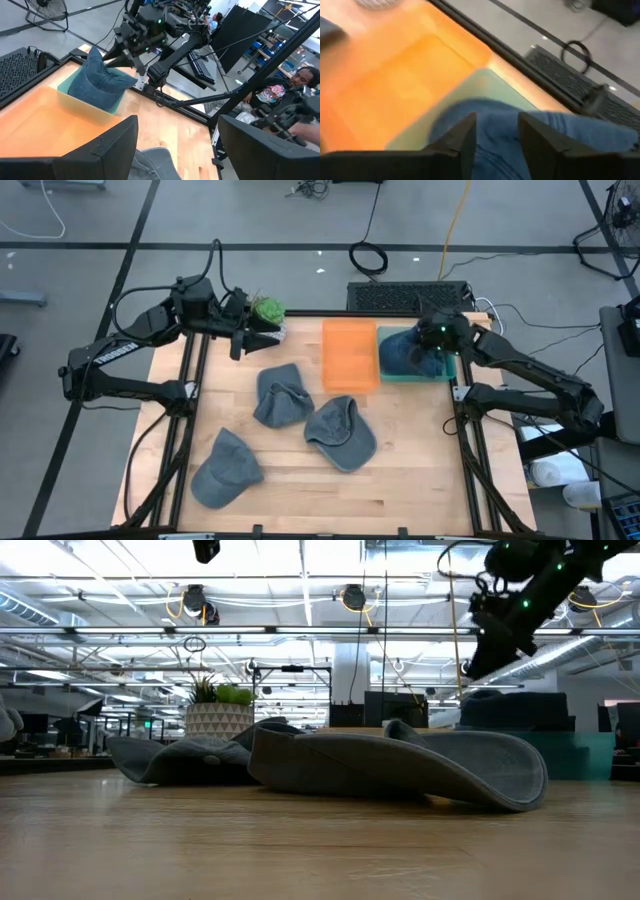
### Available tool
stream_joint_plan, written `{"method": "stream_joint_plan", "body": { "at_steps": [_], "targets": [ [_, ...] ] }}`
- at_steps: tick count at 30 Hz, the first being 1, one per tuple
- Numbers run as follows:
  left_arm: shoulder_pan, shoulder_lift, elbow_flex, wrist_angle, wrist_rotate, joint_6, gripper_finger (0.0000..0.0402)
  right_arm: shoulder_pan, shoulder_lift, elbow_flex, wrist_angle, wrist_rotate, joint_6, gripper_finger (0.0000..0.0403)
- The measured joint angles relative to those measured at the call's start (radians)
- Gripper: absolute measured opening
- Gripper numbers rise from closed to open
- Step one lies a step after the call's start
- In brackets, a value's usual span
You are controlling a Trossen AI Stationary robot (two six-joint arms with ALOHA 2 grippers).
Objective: Pick & Place hat
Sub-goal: Put the bottom right gray cap in the orange bin
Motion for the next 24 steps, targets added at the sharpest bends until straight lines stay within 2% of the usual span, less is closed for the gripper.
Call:
{"method": "stream_joint_plan", "body": {
  "at_steps": [4,8,12,16,19,24],
  "targets": [
    [0.000,0.000,0.000,0.001,0.000,0.016,0.0285,0.000,-0.001,0.068,-0.001,-0.077,0.020,0.0169],
    [0.004,0.000,0.000,0.022,0.000,0.019,0.0285,0.024,0.000,0.149,-0.001,-0.107,0.078,0.0198],
    [0.012,0.000,0.000,0.061,-0.001,0.023,0.0285,0.064,0.004,0.243,-0.001,-0.114,0.183,0.0218],
    [0.012,0.000,0.000,0.100,-0.001,0.039,0.0285,0.130,0.028,0.344,-0.003,-0.187,0.243,0.0228],
    [0.012,0.000,0.000,0.120,-0.001,0.045,0.0285,0.223,0.067,0.416,-0.021,-0.179,0.255,0.0229],
    [0.012,0.000,0.000,0.121,-0.016,0.040,0.0285,0.370,0.150,0.522,-0.112,-0.075,0.255,0.0229]
  ]
}}
